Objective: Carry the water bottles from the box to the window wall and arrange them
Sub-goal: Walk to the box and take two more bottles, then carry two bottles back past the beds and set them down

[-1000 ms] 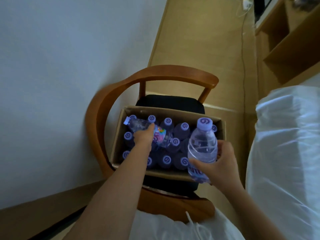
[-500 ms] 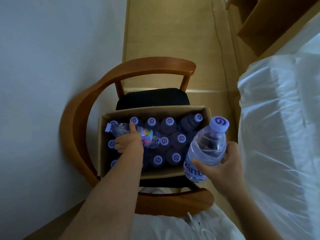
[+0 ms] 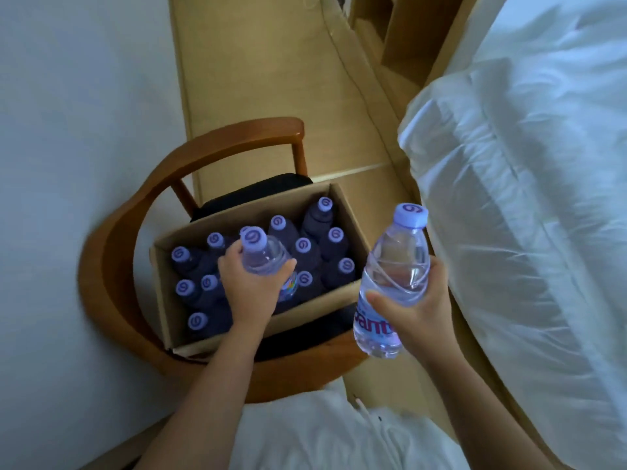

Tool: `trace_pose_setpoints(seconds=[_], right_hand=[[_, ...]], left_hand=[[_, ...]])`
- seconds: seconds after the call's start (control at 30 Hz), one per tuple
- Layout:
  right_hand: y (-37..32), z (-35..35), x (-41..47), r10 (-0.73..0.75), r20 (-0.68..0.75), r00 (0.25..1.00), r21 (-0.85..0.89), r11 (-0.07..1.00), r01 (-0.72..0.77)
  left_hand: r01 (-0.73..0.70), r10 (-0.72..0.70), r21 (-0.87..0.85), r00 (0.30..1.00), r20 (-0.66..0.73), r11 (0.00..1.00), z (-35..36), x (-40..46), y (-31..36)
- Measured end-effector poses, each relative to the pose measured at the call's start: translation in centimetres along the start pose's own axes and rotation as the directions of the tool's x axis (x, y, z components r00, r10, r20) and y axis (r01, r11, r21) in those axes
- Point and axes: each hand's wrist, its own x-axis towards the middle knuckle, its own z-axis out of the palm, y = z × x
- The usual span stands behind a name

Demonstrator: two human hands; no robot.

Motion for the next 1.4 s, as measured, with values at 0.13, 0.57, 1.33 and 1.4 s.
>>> trace_pose_setpoints(seconds=[0.13, 0.57, 1.33, 1.4], right_hand=[[0.7, -5.6, -5.3, 0.001, -0.159, 0.987, 0.041, 0.999, 0.006], [7.4, -26.3, -29.9, 0.119, -0.805, 0.581, 0.088, 0.993, -0.082], [14.4, -40.2, -60.2, 0.196, -0.735, -0.649, 0.437, 0.869, -0.232], [14.7, -41.9, -61.9, 0.213, -0.679, -0.702, 0.475, 0.857, -0.2]], left_hand=[[-0.026, 0.066, -0.157, 0.964, 0.258, 0.987, 1.8, -6.2, 5.6], [-0.225, 0.352, -0.311, 0.175, 0.919, 0.923, 11.0, -37.0, 16.4], [-0.051, 0.175, -0.877, -0.973, 0.152, 0.477, 19.1, -85.1, 23.9], [-0.019, 0.132, -0.879, -0.987, 0.093, 0.476, 19.7, -89.3, 24.6]])
